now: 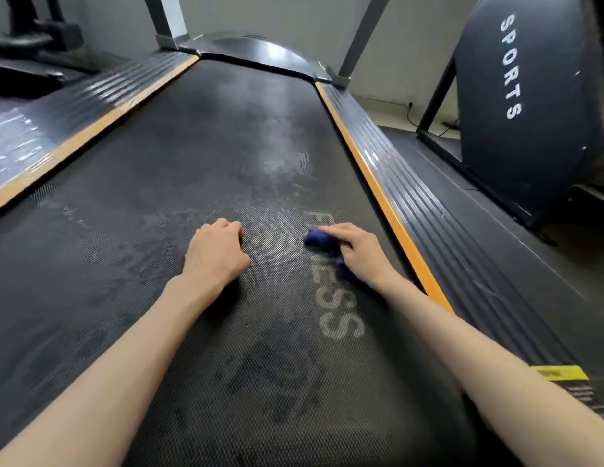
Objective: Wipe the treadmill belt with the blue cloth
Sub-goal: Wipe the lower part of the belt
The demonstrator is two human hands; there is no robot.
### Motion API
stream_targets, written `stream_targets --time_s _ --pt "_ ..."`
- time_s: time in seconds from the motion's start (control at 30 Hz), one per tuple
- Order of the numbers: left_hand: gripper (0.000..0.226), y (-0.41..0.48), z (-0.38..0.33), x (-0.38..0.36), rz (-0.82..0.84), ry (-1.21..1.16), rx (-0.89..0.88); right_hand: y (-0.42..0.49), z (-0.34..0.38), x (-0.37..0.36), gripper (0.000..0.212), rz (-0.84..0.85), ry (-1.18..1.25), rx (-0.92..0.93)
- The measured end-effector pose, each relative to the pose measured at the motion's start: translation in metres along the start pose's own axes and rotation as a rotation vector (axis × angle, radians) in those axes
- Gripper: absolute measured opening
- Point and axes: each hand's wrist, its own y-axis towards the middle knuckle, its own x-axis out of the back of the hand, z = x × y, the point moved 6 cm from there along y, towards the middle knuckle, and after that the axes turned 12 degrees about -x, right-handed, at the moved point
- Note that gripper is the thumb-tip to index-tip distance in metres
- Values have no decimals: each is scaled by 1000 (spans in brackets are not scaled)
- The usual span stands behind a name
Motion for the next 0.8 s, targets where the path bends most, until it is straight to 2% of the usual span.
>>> stream_targets --time_s 0.07,0.13,0.17,0.23,0.4,0.47,0.53,0.6,0.7,0.73,0.8 --pt "39 0 -3 -1 14 8 -3 50 -16 6 49 -135 51 -213" --pt "40 -1 -3 0 21 2 0 70 -21 3 51 -197 32 -334" --pt "40 -2 -3 0 19 0 -7 70 -17 -1 52 -192 -25 -313" --pt "39 -2 -3 0 14 -13 -21 49 1 -9 53 -111 -101 -160" --pt "37 -2 -2 -1 21 16 -26 -83 32 -15 56 226 -96 215" --pt "37 -2 -4 -1 35 38 -30 -122 33 -7 52 307 -77 310" --pt "35 -1 -6 -3 60 59 -30 -115 29 0 50 329 -76 334" --pt "33 -1 -6 -5 70 60 -26 -66 10 5 54 196 -93 198" --pt "36 -5 -5 -6 57 49 -21 13 -37 28 54 -104 -52 -202" --pt "36 -6 -6 -6 49 59 -28 25 -49 30 54 -158 -73 -301" --pt "36 -8 -6 -7 47 75 -46 26 -51 27 55 -158 -137 -341"
